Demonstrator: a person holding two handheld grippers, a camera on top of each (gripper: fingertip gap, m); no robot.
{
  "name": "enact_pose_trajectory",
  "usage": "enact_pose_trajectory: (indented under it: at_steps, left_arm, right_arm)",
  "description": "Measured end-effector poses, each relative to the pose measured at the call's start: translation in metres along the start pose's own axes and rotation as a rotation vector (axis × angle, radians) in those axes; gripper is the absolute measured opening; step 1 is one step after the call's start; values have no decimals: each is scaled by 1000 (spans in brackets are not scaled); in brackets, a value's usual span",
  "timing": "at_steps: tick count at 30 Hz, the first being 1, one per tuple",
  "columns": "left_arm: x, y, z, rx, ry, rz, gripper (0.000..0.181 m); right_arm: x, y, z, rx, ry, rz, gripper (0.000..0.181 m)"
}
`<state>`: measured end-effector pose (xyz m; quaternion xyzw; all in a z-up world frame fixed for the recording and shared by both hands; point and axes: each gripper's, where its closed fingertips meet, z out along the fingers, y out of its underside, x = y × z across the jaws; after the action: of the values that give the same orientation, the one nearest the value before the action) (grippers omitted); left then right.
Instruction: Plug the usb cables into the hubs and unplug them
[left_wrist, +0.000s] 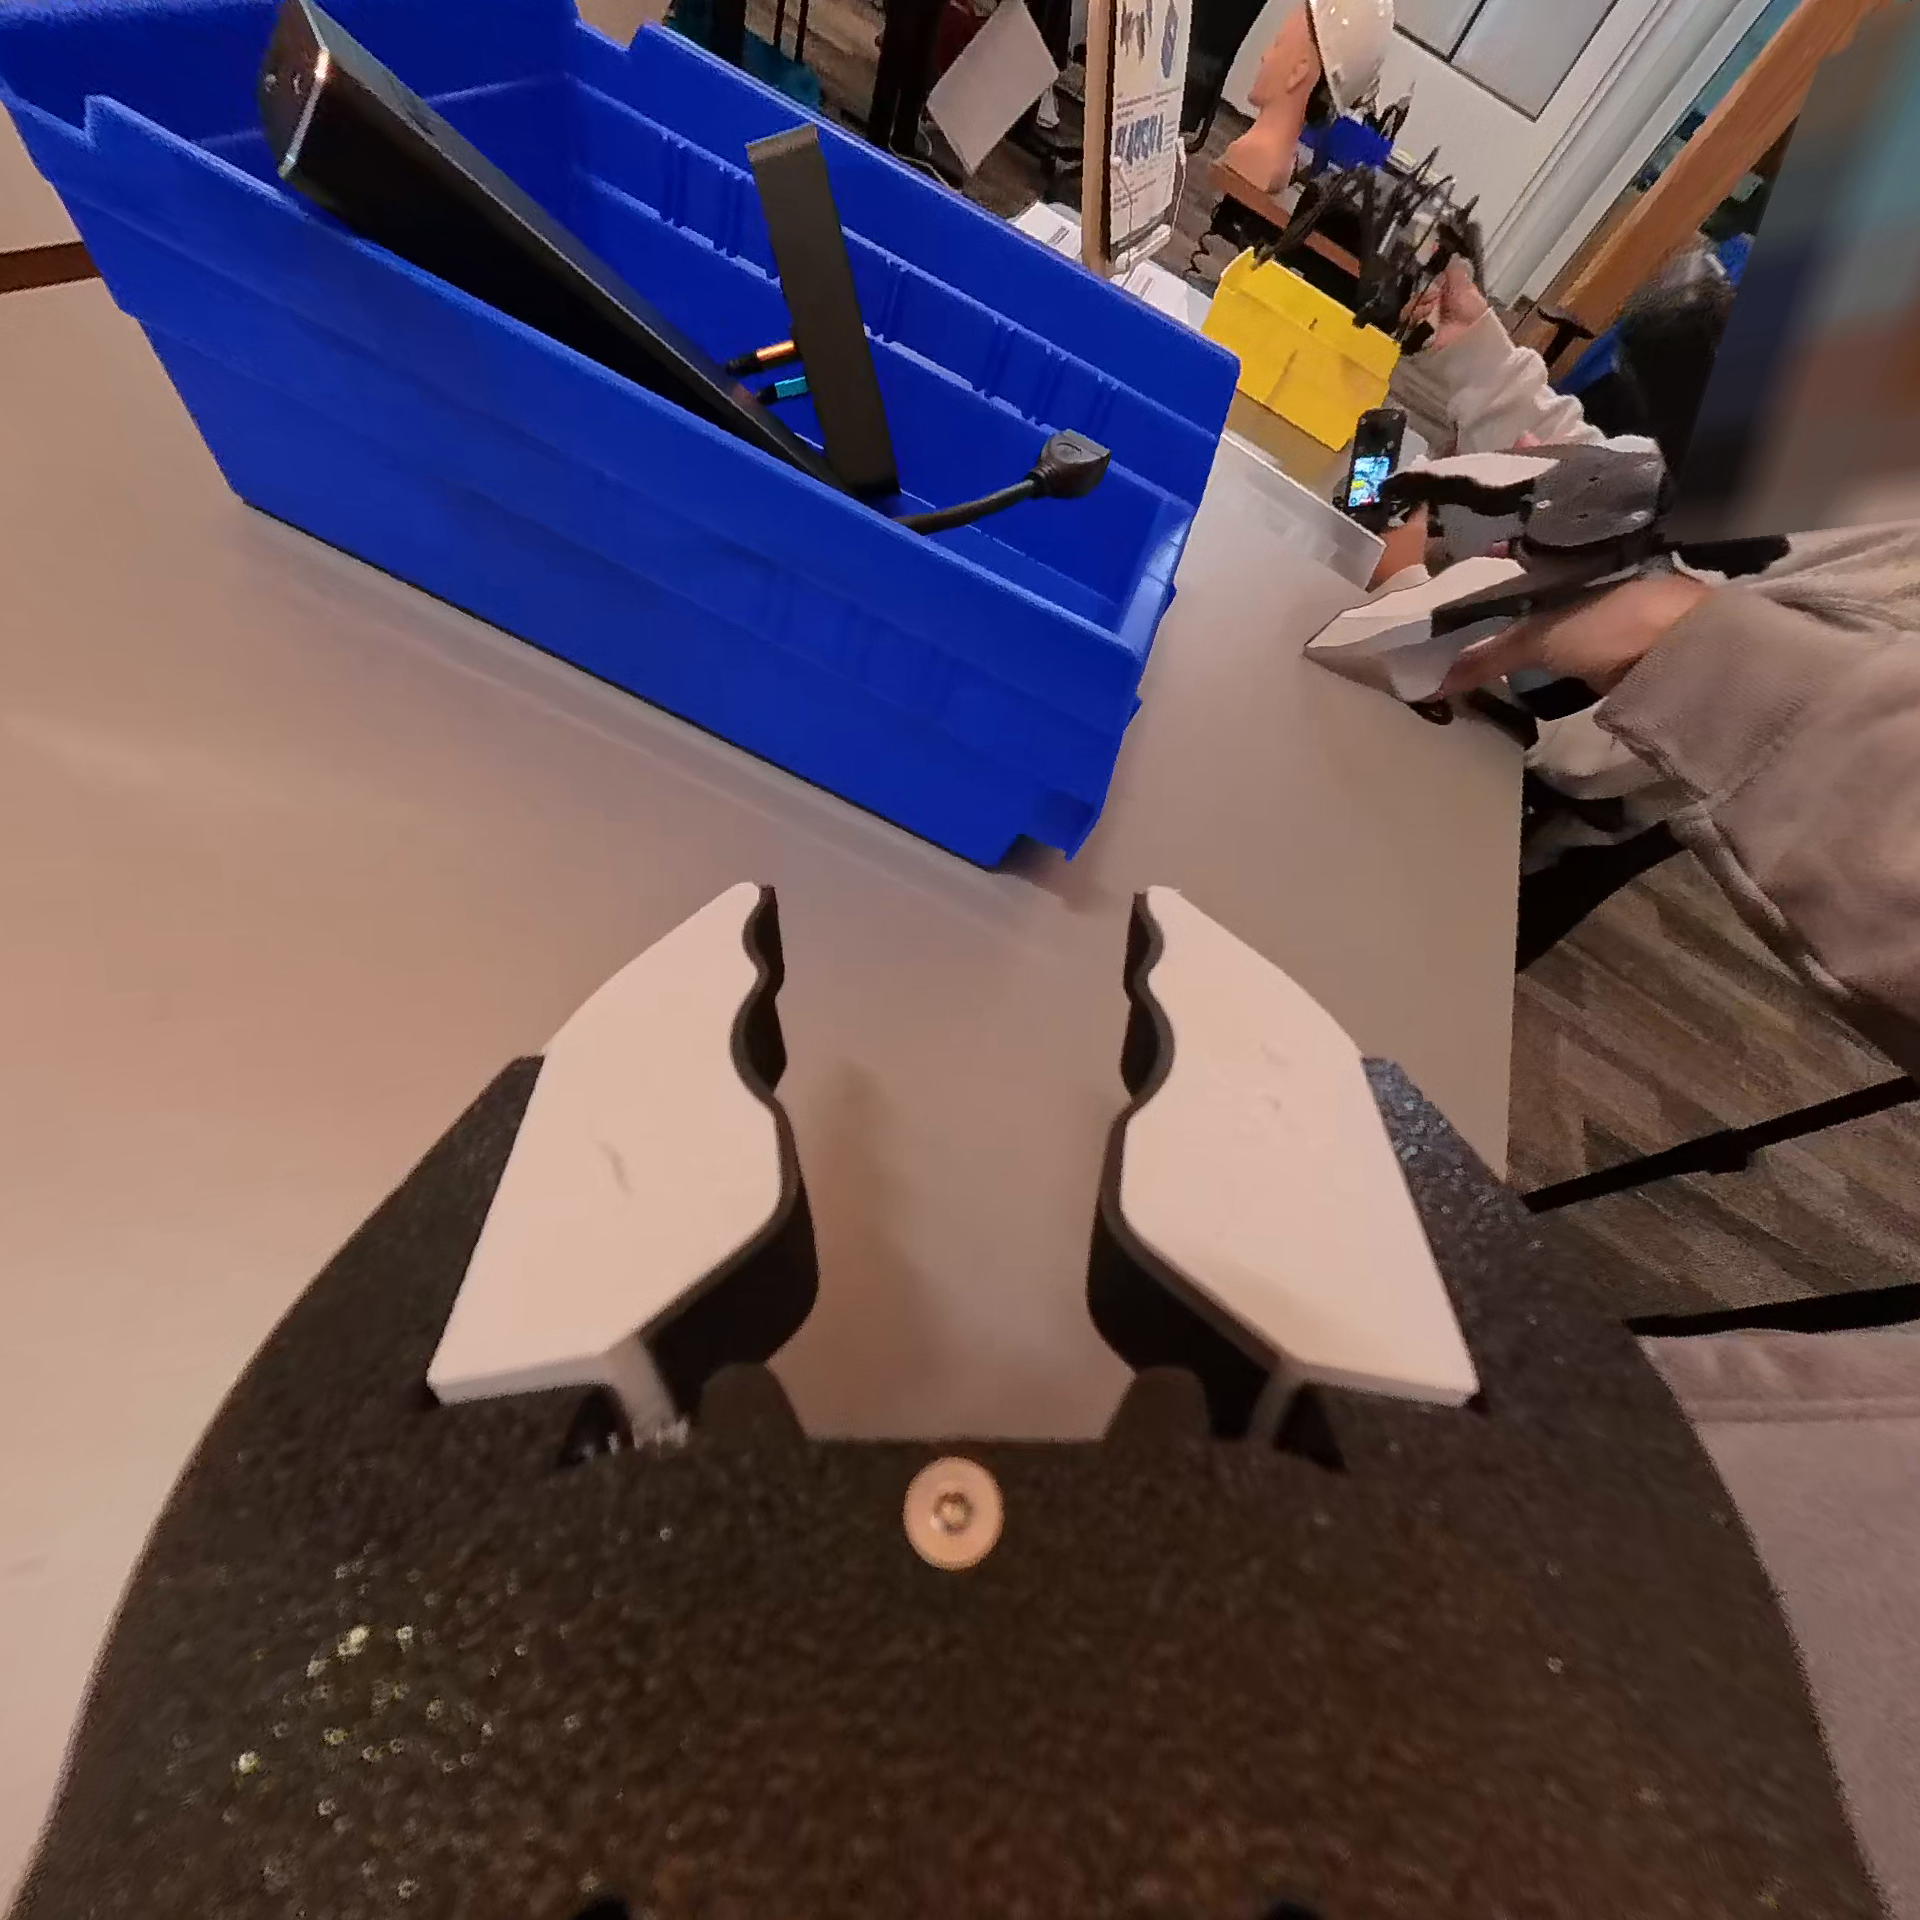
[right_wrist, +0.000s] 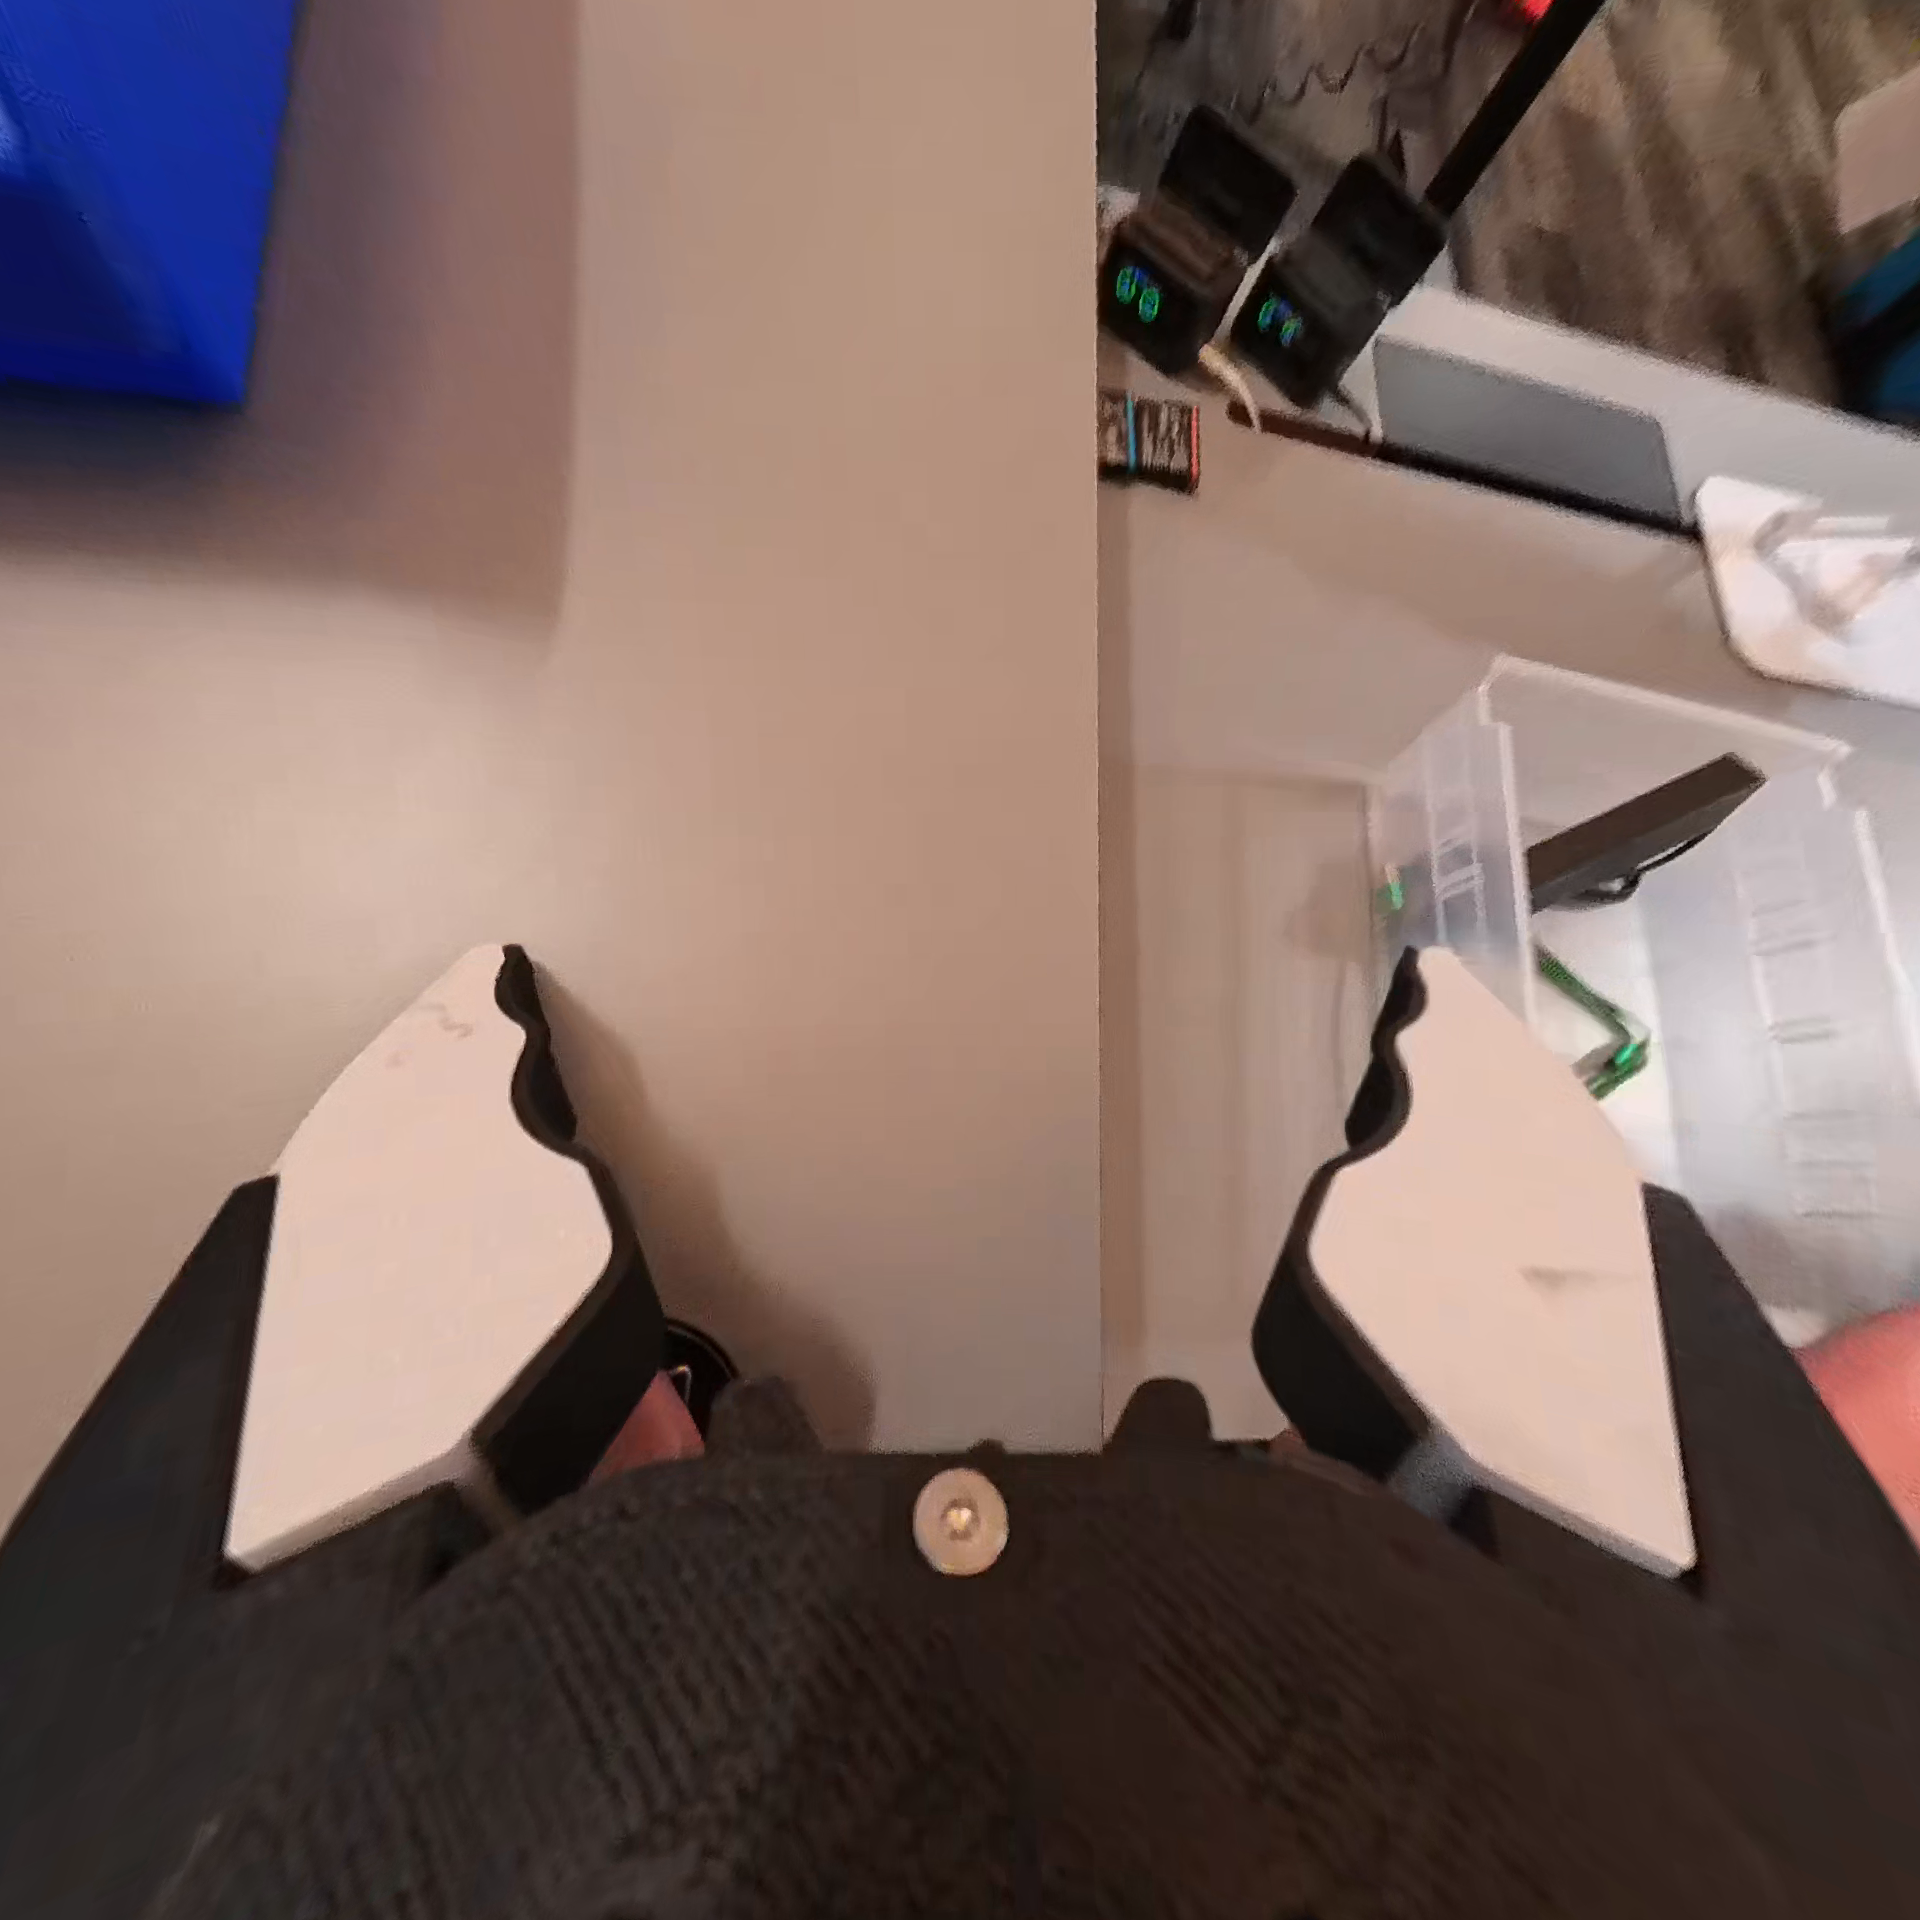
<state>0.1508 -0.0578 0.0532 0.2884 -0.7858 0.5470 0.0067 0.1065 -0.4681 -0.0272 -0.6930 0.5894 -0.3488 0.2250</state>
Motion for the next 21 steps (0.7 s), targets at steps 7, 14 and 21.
enact_pose_trajectory:
  at_steps: [7,14,21]
  left_arm:
    - [6,2,0,-2,7,22,61]
    - [8,4,-1,6,22,10,60]
    - [9,2,-3,20,17,14,59]
  right_arm:
    - [-4,9,8,-71,-115,91,145]
    - [-13,11,13,-110,-216,94,146]
    - [-13,10,13,-101,-212,79,147]
